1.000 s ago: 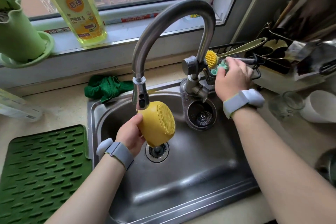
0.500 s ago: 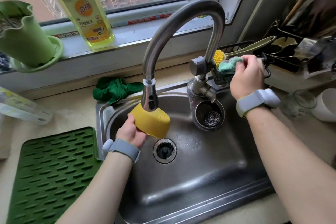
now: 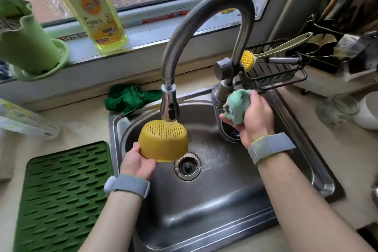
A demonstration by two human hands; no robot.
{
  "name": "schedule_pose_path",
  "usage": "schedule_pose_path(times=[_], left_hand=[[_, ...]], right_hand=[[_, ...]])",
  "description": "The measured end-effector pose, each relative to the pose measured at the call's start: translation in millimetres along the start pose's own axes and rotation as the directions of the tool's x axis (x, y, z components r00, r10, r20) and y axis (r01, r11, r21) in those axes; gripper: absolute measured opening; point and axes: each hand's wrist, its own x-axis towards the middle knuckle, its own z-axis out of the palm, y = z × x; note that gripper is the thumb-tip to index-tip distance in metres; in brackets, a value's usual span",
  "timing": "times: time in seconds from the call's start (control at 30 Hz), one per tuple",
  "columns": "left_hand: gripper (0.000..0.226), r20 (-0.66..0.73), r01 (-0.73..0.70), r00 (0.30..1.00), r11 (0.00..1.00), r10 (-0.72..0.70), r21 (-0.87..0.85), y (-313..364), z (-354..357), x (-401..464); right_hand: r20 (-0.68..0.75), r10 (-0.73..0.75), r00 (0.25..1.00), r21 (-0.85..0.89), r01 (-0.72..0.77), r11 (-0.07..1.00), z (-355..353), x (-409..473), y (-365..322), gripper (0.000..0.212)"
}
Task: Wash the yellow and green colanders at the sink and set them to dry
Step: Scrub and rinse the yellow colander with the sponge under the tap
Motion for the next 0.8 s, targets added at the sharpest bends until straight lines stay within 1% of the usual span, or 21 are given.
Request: schedule_pose_path(times=[0.07,0.13,0.2,0.27,0.37,0.43,0.5,0.57,0.63,0.73,0.8], left_hand=[[0.052,-0.036,-0.013,0.999,0.998,0.011,-0.056,3.6,7.4,11.7],[0.051,-0.052,-0.021,0.999,0.996,0.017,-0.090,3.0,14.7,25.8],[0.051,-0.031,-0.011,0.999,0.995,0.008,-0.094,-3.8,23.8,33.3],[0.050,-0.010,-0.002,1.000,0.999,0.001,-0.039,-11.2,29.4,32.9],[0.048,0.051,0.003,0.999,0.994,-0.008,0.105,-24.0,26.8,20.3],[0.043,0.120,0.003,0.992,0.980,-0.027,0.199,-29.4,20.1,8.0],[0.039,0.159,0.016,0.986,0.974,-0.053,0.226,-29.4,11.4,-3.1],[0.041,0.149,0.032,0.987,0.981,-0.061,0.189,-24.6,3.4,-9.9],[0.041,0.112,0.017,0.993,0.992,-0.031,0.122,-20.1,-1.5,-13.2],[0.035,0.013,-0.013,1.000,0.999,0.014,-0.040,-18.9,-1.7,-12.1],[0.028,-0.050,-0.044,0.998,0.991,0.038,-0.126,-15.7,4.5,-7.2]], right_hand=[[0.076,0.150,0.986,0.023,-0.152,0.988,-1.3,-8.7,7.9,0.024],[0.174,0.294,0.940,0.008,-0.299,0.954,-1.3,-15.6,15.8,0.019],[0.250,0.388,0.887,-0.021,-0.396,0.918,-4.1,-17.3,22.4,0.017],[0.282,0.408,0.868,-0.031,-0.417,0.908,-6.1,-15.4,27.0,0.019],[0.287,0.401,0.870,-0.022,-0.413,0.910,-10.0,-10.2,29.9,0.021],[0.239,0.406,0.882,-0.056,-0.405,0.913,-12.4,-8.4,34.7,0.020],[0.179,0.409,0.895,-0.083,-0.400,0.913,-14.5,-6.4,41.8,0.017],[0.138,0.416,0.899,-0.081,-0.409,0.909,-15.9,-4.8,49.5,0.013],[0.108,0.448,0.887,-0.072,-0.443,0.894,-16.9,-5.3,57.4,0.009],[0.098,0.524,0.846,-0.015,-0.525,0.851,-20.3,-8.3,72.4,0.016],[0.108,0.557,0.824,-0.024,-0.558,0.830,-22.4,-11.7,79.6,0.021]])
